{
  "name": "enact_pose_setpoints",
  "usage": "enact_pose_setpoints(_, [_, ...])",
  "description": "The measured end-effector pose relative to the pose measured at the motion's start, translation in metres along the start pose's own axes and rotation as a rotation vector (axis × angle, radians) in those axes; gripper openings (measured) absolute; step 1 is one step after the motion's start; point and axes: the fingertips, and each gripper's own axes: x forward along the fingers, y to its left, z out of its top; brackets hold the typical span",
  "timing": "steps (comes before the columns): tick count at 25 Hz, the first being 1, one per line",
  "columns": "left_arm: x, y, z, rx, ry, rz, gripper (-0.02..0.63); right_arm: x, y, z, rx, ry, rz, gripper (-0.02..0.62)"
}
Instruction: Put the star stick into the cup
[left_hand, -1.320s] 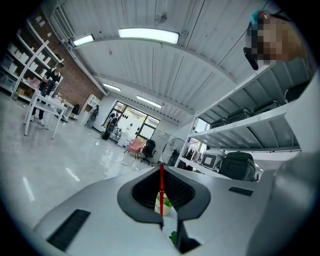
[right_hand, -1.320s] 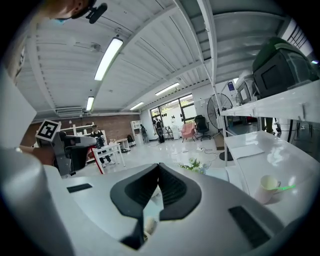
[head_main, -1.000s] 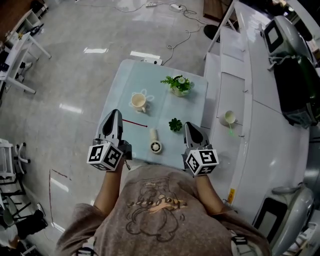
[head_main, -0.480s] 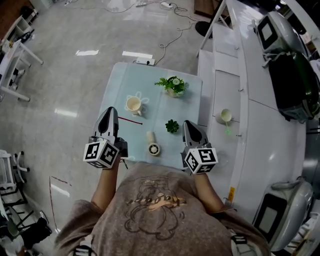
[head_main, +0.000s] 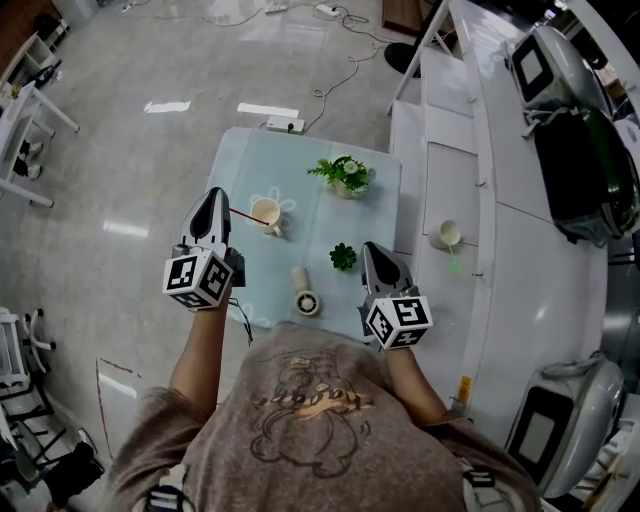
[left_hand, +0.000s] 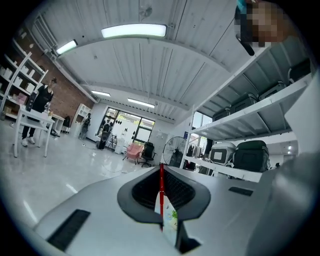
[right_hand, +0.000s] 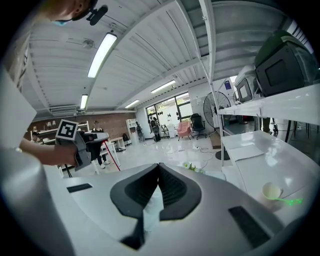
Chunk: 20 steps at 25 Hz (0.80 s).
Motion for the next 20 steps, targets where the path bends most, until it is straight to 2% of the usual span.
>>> enact_pose_setpoints(6, [0.033, 0.015, -0.008, 0.042, 0.009, -0.003, 0.029, 0.003, -0.002, 0.002, 0.000, 0.006, -0.008, 0.002])
enact_pose_setpoints(14, [0.068, 0.029, -0.059, 0.077, 0.110, -0.017, 0.029, 0.003, -0.011, -0.001, 0.001, 0.020, -0.035, 0.002])
enact_pose_setpoints(20, [0.077, 0.039, -0.096, 0.055, 0.183, -0.014, 0.029, 0.000, -0.020, -0.002, 0.005, 0.027, -0.058, 0.002])
